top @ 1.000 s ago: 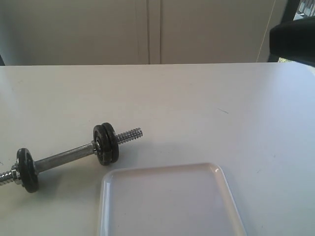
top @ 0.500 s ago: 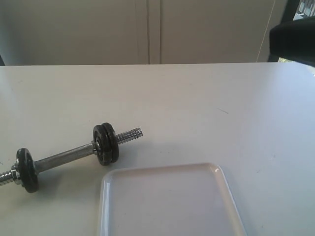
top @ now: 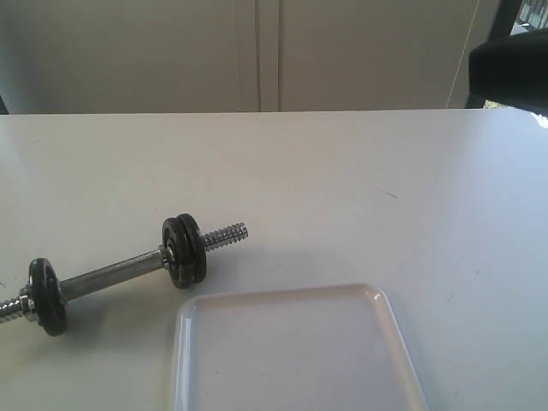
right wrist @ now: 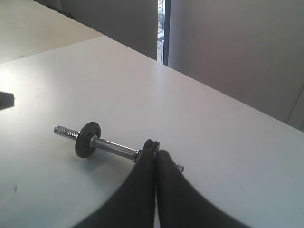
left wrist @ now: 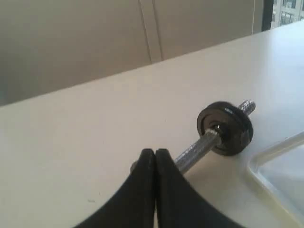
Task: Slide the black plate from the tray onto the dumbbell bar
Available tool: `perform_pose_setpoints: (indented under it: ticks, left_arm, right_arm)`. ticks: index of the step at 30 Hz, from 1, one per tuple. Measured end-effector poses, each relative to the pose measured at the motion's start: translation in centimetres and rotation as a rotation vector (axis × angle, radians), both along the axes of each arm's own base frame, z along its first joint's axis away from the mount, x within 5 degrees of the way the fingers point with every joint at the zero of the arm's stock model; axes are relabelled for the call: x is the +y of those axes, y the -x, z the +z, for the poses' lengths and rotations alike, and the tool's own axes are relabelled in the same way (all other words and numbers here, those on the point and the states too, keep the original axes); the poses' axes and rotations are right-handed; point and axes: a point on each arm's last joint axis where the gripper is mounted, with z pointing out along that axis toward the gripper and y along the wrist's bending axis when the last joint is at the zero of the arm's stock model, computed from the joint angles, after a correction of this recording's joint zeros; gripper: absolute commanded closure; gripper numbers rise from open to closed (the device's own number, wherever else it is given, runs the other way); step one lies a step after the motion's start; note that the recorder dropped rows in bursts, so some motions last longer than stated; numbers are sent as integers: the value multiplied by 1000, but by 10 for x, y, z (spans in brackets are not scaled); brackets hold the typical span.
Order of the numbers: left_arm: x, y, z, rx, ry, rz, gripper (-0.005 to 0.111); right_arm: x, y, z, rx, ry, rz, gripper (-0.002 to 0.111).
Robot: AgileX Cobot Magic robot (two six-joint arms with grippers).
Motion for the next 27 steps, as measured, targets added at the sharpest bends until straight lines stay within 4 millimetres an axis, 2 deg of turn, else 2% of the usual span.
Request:
perform_pose_setpoints:
  ticks: [2,3,4,5,7,27]
  left_arm:
    - [0,-7,-23,43,27,21,107]
    - [1,-12,-44,78,81,52,107]
    - [1,-14,-52,89,102,65,107]
    - [1,-16,-68,133,139,84,107]
    - [1,-15,-77,204,132,83,107]
    - [5,-15,-79,233,211,159,107]
  right_arm:
    - [0,0,0,0,0,0,108]
    - [0,0,0,0,0,0,108]
    - [0,0,0,0,0,0,108]
    - [0,0,0,0,0,0,108]
    - [0,0,0,0,0,0,108]
    - [0,0,0,0,0,0,108]
